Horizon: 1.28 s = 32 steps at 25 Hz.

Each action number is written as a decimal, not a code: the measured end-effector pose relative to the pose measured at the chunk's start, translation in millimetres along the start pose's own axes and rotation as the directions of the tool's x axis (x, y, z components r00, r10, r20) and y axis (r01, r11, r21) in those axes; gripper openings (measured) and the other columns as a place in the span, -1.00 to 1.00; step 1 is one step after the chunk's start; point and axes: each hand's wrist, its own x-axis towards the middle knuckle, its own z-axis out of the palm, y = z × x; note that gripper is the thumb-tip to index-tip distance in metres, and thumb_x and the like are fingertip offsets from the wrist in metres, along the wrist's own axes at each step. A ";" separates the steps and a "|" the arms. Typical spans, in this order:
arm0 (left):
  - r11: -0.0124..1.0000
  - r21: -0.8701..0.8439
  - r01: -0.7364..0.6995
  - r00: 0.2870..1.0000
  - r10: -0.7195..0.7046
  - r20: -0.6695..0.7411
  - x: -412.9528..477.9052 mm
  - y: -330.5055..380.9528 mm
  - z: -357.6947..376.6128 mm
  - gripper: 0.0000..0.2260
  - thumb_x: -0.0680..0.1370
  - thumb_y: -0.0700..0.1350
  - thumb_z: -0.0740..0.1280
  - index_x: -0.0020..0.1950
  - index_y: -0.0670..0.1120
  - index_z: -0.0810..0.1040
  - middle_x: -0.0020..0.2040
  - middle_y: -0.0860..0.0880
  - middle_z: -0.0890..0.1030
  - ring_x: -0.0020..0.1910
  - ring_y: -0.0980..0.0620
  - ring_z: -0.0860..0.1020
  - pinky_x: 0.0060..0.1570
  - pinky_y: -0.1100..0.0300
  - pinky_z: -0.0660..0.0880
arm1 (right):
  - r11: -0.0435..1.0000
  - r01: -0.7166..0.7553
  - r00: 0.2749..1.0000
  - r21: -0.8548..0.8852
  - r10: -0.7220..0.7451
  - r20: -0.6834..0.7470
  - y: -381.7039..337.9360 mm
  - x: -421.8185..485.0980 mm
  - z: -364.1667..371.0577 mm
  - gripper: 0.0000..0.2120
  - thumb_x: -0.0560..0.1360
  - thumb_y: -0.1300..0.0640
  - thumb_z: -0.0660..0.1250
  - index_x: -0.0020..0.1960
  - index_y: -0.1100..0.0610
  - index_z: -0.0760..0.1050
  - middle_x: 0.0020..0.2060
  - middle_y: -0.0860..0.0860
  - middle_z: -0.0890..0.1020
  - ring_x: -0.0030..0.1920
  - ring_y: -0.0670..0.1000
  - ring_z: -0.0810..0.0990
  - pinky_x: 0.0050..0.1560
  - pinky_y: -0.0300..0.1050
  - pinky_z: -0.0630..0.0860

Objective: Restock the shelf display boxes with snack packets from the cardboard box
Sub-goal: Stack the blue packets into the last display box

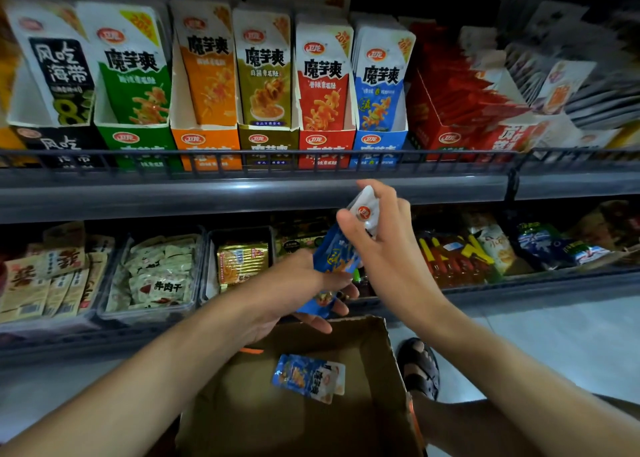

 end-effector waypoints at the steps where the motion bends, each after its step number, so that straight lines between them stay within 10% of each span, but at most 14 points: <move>1: 1.000 0.023 -0.017 1.000 0.017 -0.013 0.3 -0.3 1.5 -0.75 0.59 -0.07 0.34 0.25 -0.09 0.49 0.02 -0.08 0.67 -0.10 -0.01 0.66 -0.24 0.13 0.61 | 1.000 -0.005 1.000 0.015 0.005 -0.011 -0.9 1.3 -0.3 -0.69 0.60 -0.02 0.25 0.32 -0.09 0.30 0.09 -0.08 0.32 0.04 -0.32 0.42 -0.03 -0.45 0.47; 11: 0.914 0.383 -0.134 0.976 0.188 -0.109 8.2 0.8 7.1 -0.80 0.61 -0.03 0.28 0.18 -0.07 0.46 -0.08 -0.09 0.63 -0.24 0.01 0.59 -0.44 0.14 0.55 | 0.976 -0.125 0.989 0.180 0.137 -0.055 -3.2 6.4 -1.0 -0.88 0.61 0.03 0.25 0.05 0.02 0.32 0.04 -0.01 0.38 -0.02 -0.13 0.43 -0.08 -0.25 0.39; 21: 0.997 -0.026 -0.079 0.976 0.082 0.202 -6.2 25.8 -16.4 -0.74 0.58 -0.07 0.33 0.16 -0.22 0.53 -0.13 -0.16 0.67 -0.24 -0.07 0.65 -0.48 0.22 0.53 | 0.881 -0.283 0.943 0.379 0.182 0.280 -1.8 31.8 -44.2 -0.58 0.31 0.21 0.50 0.14 0.16 0.53 -0.07 0.07 0.71 -0.13 -0.01 0.69 -0.19 -0.16 0.61; 32: 0.963 0.253 -0.089 0.944 0.001 0.330 0.3 52.8 -28.5 -0.74 0.57 -0.07 0.34 0.17 -0.20 0.52 0.01 -0.18 0.68 -0.11 -0.13 0.64 -0.42 0.19 0.58 | 0.925 -0.260 0.919 0.275 0.150 0.365 -4.6 32.2 -65.4 -0.77 0.32 0.25 0.47 -0.03 0.24 0.63 -0.10 0.15 0.73 -0.13 0.04 0.70 -0.14 -0.18 0.62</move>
